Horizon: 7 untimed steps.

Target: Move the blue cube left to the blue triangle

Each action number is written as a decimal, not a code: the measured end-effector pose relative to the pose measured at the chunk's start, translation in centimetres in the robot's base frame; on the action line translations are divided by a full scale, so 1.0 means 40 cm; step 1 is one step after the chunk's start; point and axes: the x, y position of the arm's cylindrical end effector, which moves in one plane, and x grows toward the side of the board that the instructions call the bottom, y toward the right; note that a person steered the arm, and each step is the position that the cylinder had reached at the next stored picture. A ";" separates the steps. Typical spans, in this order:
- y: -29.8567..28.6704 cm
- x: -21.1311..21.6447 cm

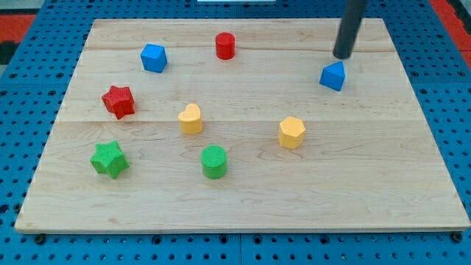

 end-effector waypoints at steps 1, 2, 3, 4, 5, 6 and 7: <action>-0.068 0.023; -0.055 -0.017; -0.168 -0.084; -0.379 -0.023; -0.575 0.054; -0.901 0.055; -0.961 0.054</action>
